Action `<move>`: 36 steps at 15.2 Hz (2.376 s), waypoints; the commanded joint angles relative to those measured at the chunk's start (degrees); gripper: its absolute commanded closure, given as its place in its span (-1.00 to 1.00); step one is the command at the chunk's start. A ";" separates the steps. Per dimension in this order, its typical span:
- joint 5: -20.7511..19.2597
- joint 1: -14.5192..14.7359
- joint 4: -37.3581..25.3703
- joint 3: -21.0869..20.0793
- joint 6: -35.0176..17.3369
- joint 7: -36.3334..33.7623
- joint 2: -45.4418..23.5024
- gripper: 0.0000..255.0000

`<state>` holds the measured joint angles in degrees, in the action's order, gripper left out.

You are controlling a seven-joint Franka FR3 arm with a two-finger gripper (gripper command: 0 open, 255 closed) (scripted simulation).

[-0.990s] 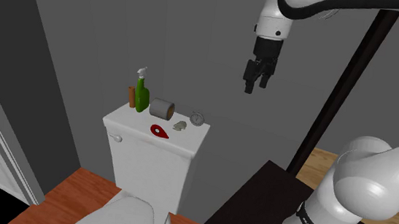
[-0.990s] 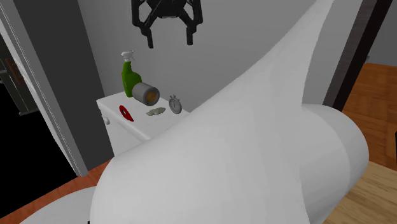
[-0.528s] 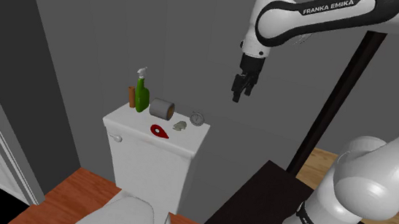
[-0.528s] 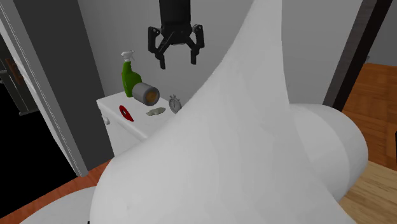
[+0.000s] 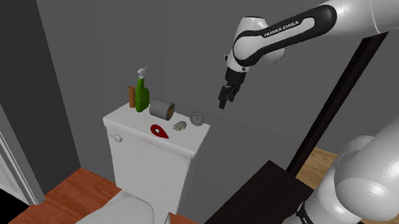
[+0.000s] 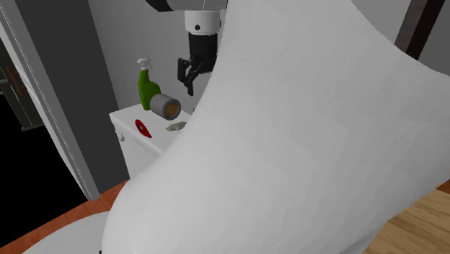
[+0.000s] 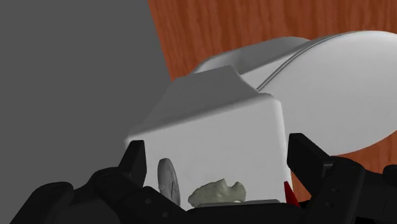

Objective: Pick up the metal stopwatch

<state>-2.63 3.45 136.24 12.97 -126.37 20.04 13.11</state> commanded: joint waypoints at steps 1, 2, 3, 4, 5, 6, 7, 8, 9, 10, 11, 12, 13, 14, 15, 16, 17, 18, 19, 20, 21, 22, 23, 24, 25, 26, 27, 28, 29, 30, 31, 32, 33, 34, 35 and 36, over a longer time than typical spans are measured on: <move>1.30 0.41 -1.28 0.88 -3.61 3.07 -4.16 -1.00; 2.16 0.59 -2.16 1.24 -5.19 4.67 -6.36 -1.00; 3.12 0.72 -3.14 1.53 -6.68 6.32 -8.57 -1.00; 4.17 0.84 -4.21 1.77 -8.09 8.01 -10.81 -1.00; 5.31 0.88 -5.37 1.91 -9.41 9.74 -13.06 -1.00; 6.51 0.82 -6.61 1.92 -10.62 11.48 -15.32 -1.00; 7.76 0.73 -7.94 1.88 -11.75 13.23 -17.58 -1.00; 9.02 0.55 -9.36 1.72 -12.77 14.98 -19.84 -1.00; 10.28 0.30 -10.86 1.47 -13.70 16.69 -22.09 -1.00; 11.50 -0.05 -12.44 1.11 -14.54 18.36 -24.33 -1.00; 12.67 -0.44 -14.11 0.69 -15.29 19.98 -26.56 -1.00; 13.76 -0.91 -15.86 0.18 -15.95 21.52 -28.77 -1.00; 14.76 -1.42 -17.68 -0.39 -16.53 22.98 -30.97 -1.00; 15.67 -1.95 -19.59 -0.98 -17.04 24.37 -33.17 -1.00; 15.71 -2.07 -19.78 -1.11 -17.09 24.47 -33.37 -1.00; 15.97 -2.18 -19.68 -1.27 -17.70 24.68 -33.90 -1.00; 16.24 -2.29 -19.60 -1.42 -18.30 24.90 -34.44 -1.00; 16.51 -2.39 -19.53 -1.58 -18.90 25.12 -34.99 -1.00; 16.78 -2.50 -19.48 -1.73 -19.49 25.35 -35.54 -1.00; 17.05 -2.61 -19.43 -1.90 -20.08 25.57 -36.10 -1.00; 17.32 -2.73 -19.40 -2.07 -20.66 25.80 -36.67 -1.00; 17.76 -2.92 -19.38 -2.34 -21.57 26.16 -37.58 -1.00; 17.75 -2.92 -19.37 -2.35 -21.58 26.16 -37.57 -1.00; 17.75 -2.93 -19.38 -2.35 -21.58 26.16 -37.58 -1.00; 17.75 -2.93 -19.49 -2.36 -21.55 26.14 -37.66 1.00; 17.77 -2.95 -19.53 -2.36 -21.54 26.17 -37.70 1.00; 17.78 -2.97 -19.53 -2.36 -21.55 26.19 -37.71 1.00; 17.78 -2.96 -19.51 -2.36 -21.56 26.19 -37.70 1.00; 17.78 -2.97 -19.49 -2.36 -21.56 26.20 -37.68 1.00; 17.78 -2.97 -19.48 -2.36 -21.56 26.20 -37.67 1.00; 17.77 -2.96 -19.51 -2.36 -21.56 26.19 -37.69 1.00; 17.77 -2.96 -19.51 -2.36 -21.55 26.19 -37.69 1.00; 17.77 -2.96 -19.51 -2.36 -21.55 26.18 -37.69 1.00; 17.75 -2.93 -19.38 -2.35 -21.57 26.16 -37.58 1.00; 17.48 -2.80 -19.39 -2.17 -21.00 25.93 -37.00 1.00; 17.21 -2.68 -19.40 -1.99 -20.42 25.70 -36.42 1.00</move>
<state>14.79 0.71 117.02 10.83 -147.32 45.91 -23.68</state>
